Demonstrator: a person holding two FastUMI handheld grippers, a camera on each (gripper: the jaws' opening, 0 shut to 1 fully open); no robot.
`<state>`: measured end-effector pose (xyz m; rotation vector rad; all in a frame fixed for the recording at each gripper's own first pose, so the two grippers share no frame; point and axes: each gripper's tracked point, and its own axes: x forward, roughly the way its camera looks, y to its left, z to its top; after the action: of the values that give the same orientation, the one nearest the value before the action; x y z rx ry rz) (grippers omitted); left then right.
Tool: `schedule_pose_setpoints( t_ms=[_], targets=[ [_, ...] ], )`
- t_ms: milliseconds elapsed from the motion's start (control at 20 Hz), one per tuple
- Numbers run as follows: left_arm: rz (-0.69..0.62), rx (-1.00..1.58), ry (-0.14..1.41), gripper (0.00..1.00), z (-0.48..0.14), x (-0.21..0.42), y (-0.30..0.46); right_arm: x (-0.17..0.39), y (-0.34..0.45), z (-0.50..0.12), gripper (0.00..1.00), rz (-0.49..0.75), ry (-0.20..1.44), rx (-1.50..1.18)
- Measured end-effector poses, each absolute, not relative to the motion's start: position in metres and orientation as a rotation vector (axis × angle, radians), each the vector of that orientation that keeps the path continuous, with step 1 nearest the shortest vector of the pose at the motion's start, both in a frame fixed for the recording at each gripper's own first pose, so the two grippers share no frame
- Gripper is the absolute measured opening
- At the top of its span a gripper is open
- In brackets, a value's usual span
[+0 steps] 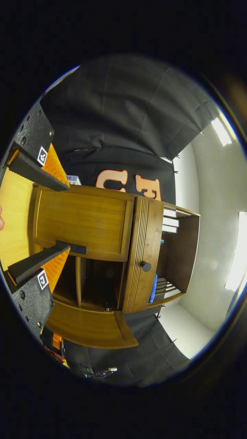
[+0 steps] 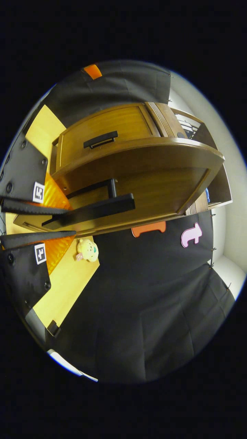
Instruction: Open the right door of the double-door shoe cabinet with the right hand, and open the left door with the left hand.
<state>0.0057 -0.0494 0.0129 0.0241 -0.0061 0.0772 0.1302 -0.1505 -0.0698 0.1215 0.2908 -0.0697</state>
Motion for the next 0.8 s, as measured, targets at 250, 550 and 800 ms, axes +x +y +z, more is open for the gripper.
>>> schedule_pose_setpoints(
  t_ms=[250,550,800],
  targets=[
    [0.077,0.02,0.013,0.95,0.002,0.015,-0.085,0.126,-0.173,-0.066,0.13,-0.017,0.297,0.007],
    [0.068,0.012,0.016,0.95,-0.004,0.024,-0.124,0.125,-0.195,-0.063,0.26,0.047,0.297,0.024],
    [0.044,-0.009,0.033,0.91,-0.022,0.023,-0.16,0.125,-0.212,-0.062,0.26,0.123,0.292,0.02]
  ],
)
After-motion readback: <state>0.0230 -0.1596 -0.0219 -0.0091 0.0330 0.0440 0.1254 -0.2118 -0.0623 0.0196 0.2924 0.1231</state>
